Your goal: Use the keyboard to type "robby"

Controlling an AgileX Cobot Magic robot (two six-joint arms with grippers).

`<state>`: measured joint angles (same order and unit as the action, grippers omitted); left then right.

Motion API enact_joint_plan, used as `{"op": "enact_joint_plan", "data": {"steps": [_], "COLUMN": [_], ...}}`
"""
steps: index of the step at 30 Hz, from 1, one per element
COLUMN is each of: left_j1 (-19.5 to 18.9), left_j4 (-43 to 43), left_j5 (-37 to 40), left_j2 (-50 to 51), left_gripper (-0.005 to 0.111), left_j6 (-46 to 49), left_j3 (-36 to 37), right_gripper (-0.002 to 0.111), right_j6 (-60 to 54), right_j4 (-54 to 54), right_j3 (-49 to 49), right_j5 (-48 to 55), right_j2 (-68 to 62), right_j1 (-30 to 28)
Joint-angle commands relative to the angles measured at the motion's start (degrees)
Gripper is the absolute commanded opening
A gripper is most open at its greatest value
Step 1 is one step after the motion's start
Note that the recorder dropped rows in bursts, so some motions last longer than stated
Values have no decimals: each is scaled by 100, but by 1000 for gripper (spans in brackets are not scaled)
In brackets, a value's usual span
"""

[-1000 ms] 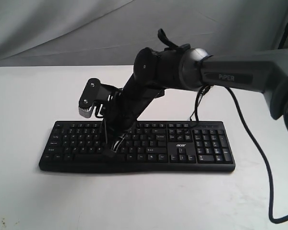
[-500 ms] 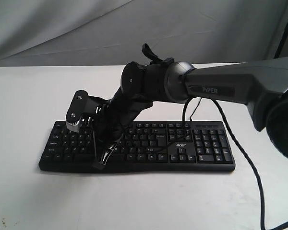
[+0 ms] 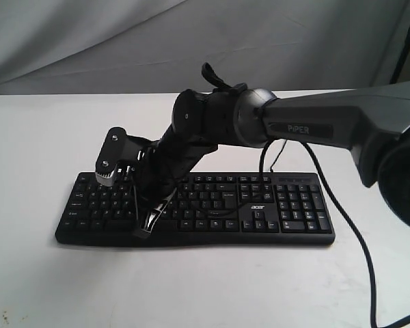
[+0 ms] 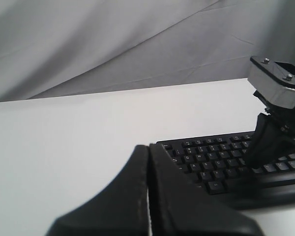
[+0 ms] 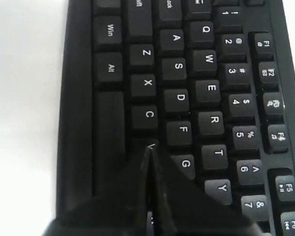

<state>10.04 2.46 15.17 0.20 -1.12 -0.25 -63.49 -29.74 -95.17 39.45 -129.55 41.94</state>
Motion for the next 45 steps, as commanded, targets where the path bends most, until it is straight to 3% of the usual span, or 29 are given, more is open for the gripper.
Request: {"op": "enact_joint_plan", "data": {"steps": [1,45], "left_j1": [32,32], "left_j4": [27,27], "left_j5": [-33,-33], "left_j2": [-20,-20], "left_gripper": [0,0], "left_j6": [-16,-16], "left_j3": [25,25], "right_gripper": [0,0], "right_j6": [33,232], "right_j4": [74,121], "right_j3": [-27,-27], "right_j5": [-88,-108], "right_j2": [5,-84], "right_j1": [-32,-76]}}
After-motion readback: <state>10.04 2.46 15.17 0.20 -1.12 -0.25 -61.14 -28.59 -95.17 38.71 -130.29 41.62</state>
